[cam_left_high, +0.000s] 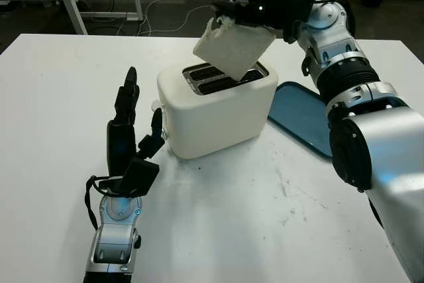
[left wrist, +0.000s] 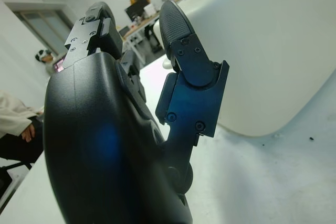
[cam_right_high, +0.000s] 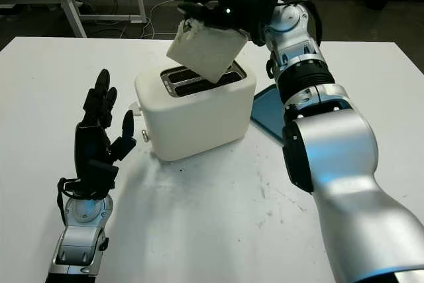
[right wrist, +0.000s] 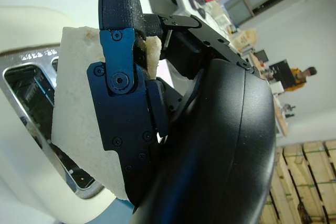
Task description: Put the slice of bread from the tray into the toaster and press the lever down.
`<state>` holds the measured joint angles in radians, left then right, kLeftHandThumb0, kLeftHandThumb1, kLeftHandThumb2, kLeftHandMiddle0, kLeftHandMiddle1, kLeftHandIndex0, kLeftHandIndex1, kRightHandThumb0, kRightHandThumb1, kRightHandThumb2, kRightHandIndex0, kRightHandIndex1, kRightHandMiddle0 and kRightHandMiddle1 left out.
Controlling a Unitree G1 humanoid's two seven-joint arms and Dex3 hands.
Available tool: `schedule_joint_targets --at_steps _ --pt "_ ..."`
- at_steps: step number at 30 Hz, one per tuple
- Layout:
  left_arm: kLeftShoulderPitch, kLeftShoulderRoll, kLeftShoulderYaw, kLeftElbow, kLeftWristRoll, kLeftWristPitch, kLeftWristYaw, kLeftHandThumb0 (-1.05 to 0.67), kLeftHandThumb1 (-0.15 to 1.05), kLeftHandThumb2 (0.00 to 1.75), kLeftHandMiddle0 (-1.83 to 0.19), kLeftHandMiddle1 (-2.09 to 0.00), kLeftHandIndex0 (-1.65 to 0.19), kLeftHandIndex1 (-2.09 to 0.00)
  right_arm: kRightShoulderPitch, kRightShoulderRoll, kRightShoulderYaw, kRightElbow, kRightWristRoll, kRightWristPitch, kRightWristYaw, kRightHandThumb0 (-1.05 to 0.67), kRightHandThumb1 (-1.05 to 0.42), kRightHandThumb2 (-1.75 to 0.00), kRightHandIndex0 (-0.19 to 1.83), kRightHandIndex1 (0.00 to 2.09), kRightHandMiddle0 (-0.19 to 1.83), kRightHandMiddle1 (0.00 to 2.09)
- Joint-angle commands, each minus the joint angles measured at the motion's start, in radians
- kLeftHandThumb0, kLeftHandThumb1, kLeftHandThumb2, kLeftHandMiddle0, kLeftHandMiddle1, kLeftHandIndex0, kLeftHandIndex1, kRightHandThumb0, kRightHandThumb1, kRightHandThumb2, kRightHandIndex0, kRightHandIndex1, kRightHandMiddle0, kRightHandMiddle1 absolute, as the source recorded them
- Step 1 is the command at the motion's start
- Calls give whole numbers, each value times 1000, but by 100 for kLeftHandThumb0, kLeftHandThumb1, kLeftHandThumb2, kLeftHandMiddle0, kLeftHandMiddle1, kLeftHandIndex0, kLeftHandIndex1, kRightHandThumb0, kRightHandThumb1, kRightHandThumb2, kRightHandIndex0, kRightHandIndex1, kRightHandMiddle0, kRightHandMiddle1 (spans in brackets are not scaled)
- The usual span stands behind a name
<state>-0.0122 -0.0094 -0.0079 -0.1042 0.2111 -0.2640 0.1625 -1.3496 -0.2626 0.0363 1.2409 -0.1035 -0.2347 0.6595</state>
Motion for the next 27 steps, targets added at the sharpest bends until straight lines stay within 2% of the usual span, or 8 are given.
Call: schedule_joint_targets --at_steps 1,9,18,27 --pt "1 -1 -6 1 4 -14 6 -63 92 74 0 -31 -11 -3 19 4 4 12 -8 -29 -1 -44 -92 -20 111 175 93 175" --pt "1 0 -9 -3 8 -9 8 -64 92 74 0 -32 -11 -3 33 9 38 13 -56 -82 -33 -46 -92 -16 114 175 99 175" --pt "-5 -2 -9 13 8 -24 14 -64 92 74 0 -34 -12 -4 23 18 67 16 -93 -73 -74 -47 -92 -16 115 175 98 175" --pt "1 -7 -10 -5 -3 -4 10 -63 92 73 0 -32 -11 -4 34 21 113 11 -123 -121 -17 -51 -92 -18 118 175 100 175"
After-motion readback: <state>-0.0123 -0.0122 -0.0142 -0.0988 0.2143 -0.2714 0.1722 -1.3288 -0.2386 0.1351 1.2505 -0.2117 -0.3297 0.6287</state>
